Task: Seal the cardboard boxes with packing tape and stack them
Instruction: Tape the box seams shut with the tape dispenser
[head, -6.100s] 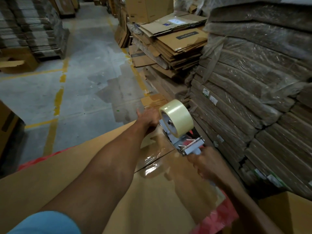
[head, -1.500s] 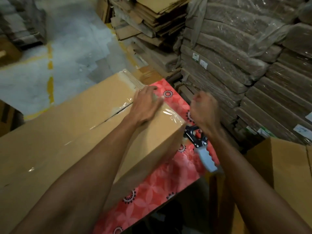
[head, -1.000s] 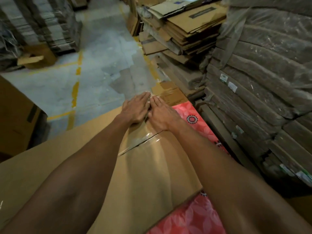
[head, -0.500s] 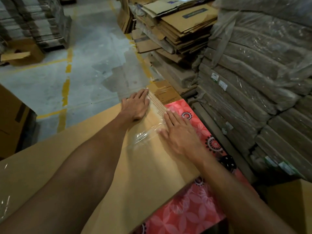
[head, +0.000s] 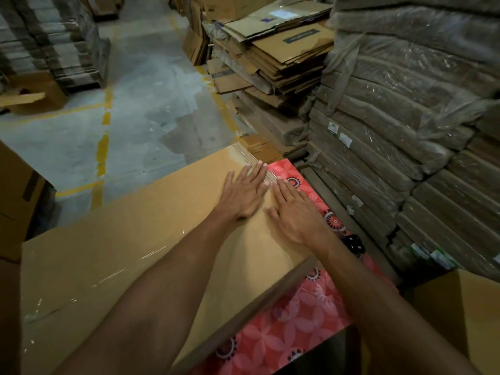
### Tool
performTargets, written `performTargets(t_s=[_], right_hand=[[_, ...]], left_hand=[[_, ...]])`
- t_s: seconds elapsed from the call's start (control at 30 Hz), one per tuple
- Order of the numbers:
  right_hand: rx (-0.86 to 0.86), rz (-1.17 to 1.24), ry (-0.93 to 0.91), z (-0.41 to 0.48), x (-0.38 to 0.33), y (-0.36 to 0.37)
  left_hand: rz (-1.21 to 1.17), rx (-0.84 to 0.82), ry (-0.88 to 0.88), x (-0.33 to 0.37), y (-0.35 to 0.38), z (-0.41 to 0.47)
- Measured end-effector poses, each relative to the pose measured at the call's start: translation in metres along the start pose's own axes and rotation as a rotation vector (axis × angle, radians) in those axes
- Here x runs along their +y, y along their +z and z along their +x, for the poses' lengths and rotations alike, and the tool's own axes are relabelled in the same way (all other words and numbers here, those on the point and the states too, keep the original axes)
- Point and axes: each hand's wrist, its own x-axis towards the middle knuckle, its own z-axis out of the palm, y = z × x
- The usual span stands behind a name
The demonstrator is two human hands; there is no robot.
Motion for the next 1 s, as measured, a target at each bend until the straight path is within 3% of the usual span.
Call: performTargets(t_s=[0.17, 0.3, 0.5, 0.6, 0.77, 0.9, 1.0], right_hand=[[0.077, 0.049, 0.15, -0.083, 0.008, 0.016], [0.193, 0.03, 0.205, -0.083, -0.006, 0.011], [0.105, 0.174, -0.397, -0.019, -0.095, 0.0], [0.013, 0.089, -0.549, -0.012, -0.159, 0.019], [-0.088, -0.021, -0.586, -0.018, -0.185, 0.038], [-0.08, -0.051, -0.601, -0.011, -0.144, 0.03], [-0.042, -0.078, -0.511, -0.003, -0.099, 0.019]], left_hand=[[0.028, -0.004, -0.01, 0.002, -0.001, -0.001], [-0.016, 0.042, -0.025, 0.012, -0.007, -0.028], [0.007, 0.137, -0.141, -0.023, 0.012, -0.166], [0.029, 0.114, -0.287, -0.062, 0.007, -0.22], [0.035, 0.037, -0.385, -0.099, 0.005, -0.274], [-0.029, 0.05, -0.46, -0.122, 0.004, -0.309], [-0.031, 0.057, -0.535, -0.144, -0.002, -0.343]])
